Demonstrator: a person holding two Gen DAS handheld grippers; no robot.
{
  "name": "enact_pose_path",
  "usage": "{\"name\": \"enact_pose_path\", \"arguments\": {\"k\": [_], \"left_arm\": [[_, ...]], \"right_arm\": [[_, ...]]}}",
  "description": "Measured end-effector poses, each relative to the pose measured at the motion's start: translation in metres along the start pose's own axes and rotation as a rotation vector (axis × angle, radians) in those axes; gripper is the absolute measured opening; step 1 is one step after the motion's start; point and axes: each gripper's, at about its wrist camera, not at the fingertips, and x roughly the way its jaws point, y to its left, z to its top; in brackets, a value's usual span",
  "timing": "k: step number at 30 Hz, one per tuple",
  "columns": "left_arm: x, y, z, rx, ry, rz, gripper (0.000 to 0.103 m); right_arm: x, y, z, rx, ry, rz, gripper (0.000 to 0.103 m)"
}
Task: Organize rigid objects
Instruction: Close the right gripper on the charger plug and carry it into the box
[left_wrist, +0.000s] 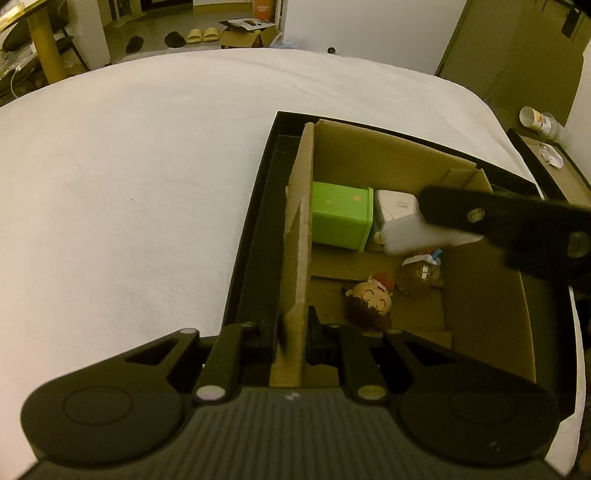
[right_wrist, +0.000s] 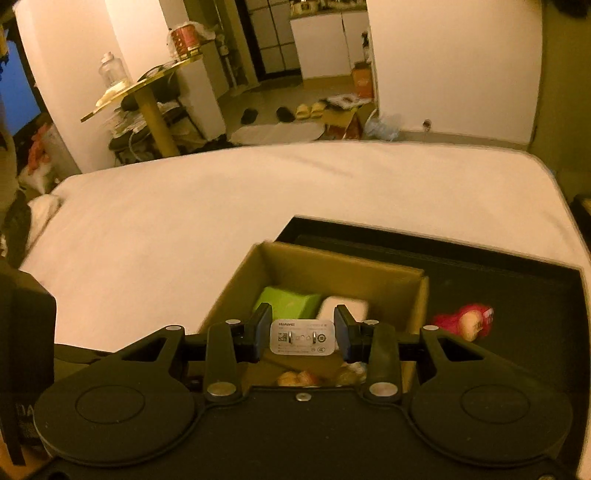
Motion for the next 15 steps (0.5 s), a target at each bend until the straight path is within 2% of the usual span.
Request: {"name": "enact_pose_path", "arguments": {"k": [15], "left_arm": [[0.002, 0.007, 0.0, -0.017, -0.001, -0.026, 0.014]], "right_arm": [[0.022, 0.005, -0.009, 0.111, 0.062, 0.049, 0.038]]}}
